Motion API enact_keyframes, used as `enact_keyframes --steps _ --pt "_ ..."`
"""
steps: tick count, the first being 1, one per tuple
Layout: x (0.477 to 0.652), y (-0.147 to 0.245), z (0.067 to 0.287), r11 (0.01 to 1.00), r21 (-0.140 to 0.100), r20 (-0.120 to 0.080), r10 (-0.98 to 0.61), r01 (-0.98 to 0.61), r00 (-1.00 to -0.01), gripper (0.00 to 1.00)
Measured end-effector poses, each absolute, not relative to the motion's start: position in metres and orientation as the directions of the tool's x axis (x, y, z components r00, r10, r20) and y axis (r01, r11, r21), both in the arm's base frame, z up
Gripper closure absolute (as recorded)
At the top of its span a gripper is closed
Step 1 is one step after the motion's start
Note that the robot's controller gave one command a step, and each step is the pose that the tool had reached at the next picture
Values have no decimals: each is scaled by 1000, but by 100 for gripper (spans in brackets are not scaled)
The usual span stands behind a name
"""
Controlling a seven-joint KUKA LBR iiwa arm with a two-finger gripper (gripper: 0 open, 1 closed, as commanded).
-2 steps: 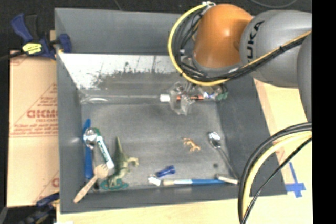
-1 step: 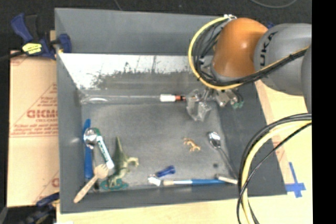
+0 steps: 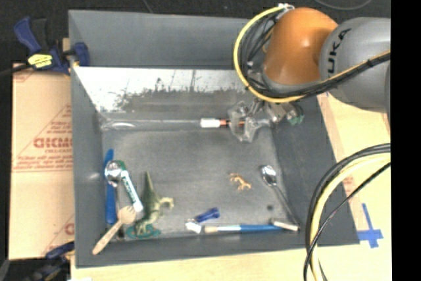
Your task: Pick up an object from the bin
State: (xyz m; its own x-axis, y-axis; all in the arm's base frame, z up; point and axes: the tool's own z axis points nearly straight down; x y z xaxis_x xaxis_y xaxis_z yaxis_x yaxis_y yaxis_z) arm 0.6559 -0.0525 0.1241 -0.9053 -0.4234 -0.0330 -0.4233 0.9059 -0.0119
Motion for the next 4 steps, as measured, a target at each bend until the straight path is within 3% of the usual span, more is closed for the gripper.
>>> enact_keyframes --steps 1,2,3,4 --pt "643 -121 97 919 -17 -20 -393 -393 -919 100" --pt "631 -158 90 885 -14 -35 -466 -466 -884 0" --pt "631 -158 90 885 -14 -36 -466 -465 -884 0" --pt "612 -156 127 860 -18 -36 -511 -511 -859 0"
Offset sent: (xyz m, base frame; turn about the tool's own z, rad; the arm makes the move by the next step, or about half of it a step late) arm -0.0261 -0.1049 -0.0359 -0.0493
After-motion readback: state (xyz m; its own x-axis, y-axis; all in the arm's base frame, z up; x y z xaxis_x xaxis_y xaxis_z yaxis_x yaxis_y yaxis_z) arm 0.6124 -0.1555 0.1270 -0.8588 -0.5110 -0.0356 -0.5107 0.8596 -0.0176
